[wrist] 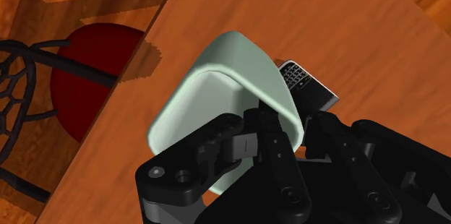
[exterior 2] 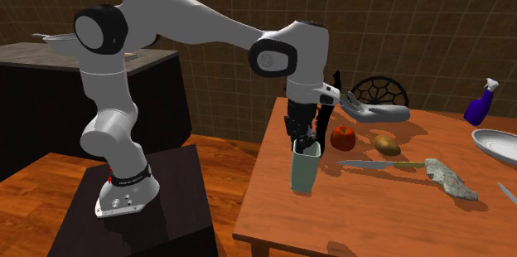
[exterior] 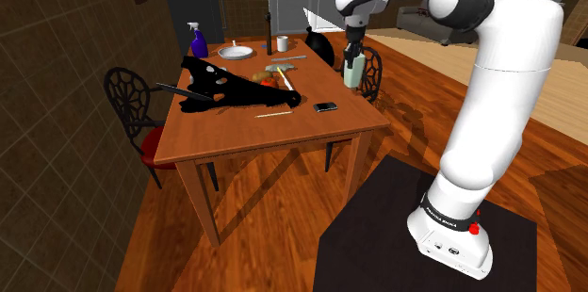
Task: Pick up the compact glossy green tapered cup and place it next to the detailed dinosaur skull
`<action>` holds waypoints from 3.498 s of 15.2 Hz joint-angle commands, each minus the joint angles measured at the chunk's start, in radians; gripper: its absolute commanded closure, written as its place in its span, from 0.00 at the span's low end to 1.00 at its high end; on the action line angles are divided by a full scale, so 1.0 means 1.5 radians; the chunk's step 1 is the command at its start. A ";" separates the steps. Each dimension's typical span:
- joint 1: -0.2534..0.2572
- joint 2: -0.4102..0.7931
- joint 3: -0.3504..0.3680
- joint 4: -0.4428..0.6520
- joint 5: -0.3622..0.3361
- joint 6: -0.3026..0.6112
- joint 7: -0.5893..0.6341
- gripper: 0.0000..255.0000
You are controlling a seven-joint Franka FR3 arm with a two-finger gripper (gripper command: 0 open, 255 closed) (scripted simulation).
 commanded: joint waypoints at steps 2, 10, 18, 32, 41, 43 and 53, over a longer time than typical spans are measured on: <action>0.000 -0.004 0.000 0.023 -0.002 -0.027 0.001 1.00; -0.001 -0.007 -0.002 0.091 -0.004 -0.097 0.001 1.00; -0.005 0.001 -0.004 0.173 0.000 -0.172 -0.002 1.00; -0.026 0.051 -0.009 0.367 0.021 -0.320 -0.015 1.00; -0.060 0.120 -0.012 0.548 0.053 -0.435 -0.027 1.00; -0.032 0.109 -0.003 0.532 0.045 -0.430 0.005 1.00; 0.077 0.118 0.043 0.553 0.033 -0.442 0.156 1.00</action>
